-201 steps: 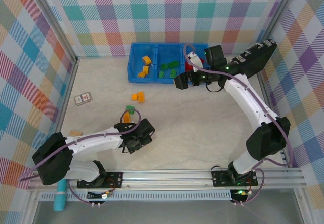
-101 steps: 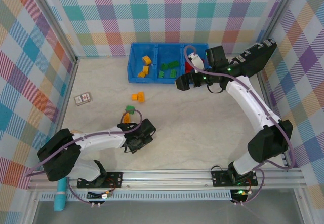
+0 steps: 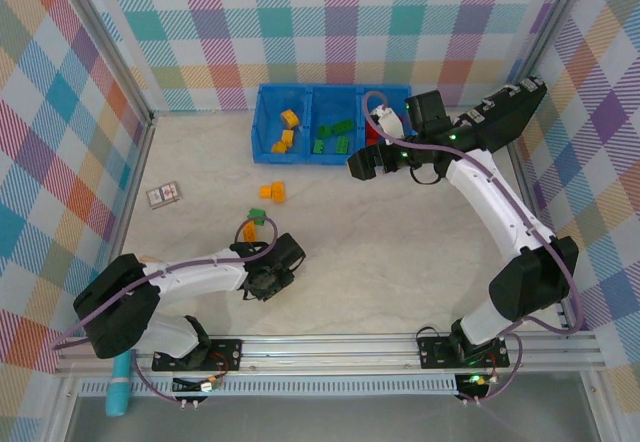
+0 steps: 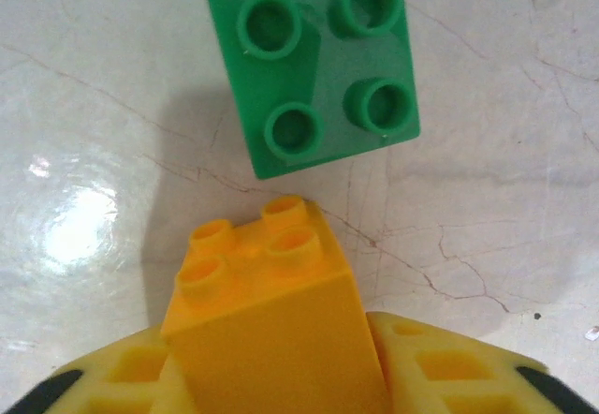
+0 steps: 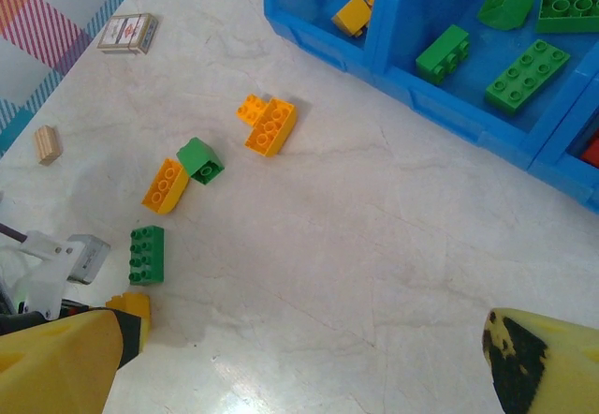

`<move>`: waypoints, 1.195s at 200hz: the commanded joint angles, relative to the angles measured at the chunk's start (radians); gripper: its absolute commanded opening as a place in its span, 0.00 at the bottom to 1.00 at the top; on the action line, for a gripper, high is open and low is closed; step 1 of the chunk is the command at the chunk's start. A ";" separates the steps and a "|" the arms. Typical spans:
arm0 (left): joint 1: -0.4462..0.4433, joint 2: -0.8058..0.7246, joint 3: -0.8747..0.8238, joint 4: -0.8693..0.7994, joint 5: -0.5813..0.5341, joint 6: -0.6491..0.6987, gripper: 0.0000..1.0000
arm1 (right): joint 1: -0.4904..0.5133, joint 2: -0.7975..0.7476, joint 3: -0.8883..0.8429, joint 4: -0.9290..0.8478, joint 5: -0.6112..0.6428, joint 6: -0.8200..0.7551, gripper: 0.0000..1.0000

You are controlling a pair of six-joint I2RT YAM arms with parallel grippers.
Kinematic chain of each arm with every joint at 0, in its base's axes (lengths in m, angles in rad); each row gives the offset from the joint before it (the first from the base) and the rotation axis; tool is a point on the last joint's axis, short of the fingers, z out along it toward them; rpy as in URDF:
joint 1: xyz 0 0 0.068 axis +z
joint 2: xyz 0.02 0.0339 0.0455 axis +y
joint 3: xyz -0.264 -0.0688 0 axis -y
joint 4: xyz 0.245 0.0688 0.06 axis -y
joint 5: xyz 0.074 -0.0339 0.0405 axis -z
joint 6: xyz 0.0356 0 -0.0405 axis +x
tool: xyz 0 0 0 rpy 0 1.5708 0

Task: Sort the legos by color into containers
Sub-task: Pick up the lego from the middle-left of the table, then place the lego in the container.

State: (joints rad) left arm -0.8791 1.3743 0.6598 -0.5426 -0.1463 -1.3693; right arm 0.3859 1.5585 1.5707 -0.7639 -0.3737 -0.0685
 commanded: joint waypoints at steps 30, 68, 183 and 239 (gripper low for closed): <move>0.031 -0.003 0.094 -0.062 -0.031 0.090 0.20 | 0.004 -0.013 -0.010 -0.006 0.019 -0.020 0.99; 0.053 -0.058 0.324 -0.192 -0.122 0.311 0.20 | 0.004 -0.018 -0.033 0.003 0.030 -0.020 0.99; 0.424 0.474 0.921 0.287 -0.134 0.897 0.17 | 0.003 -0.025 -0.140 0.142 -0.047 0.054 0.99; 0.464 0.758 1.142 0.350 -0.094 0.871 0.16 | 0.005 -0.035 -0.186 0.173 -0.069 0.075 0.99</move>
State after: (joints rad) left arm -0.4210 2.0792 1.7107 -0.2466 -0.2661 -0.5068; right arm 0.3862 1.5520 1.4067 -0.6331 -0.4030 -0.0151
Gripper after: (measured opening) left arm 0.309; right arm 0.988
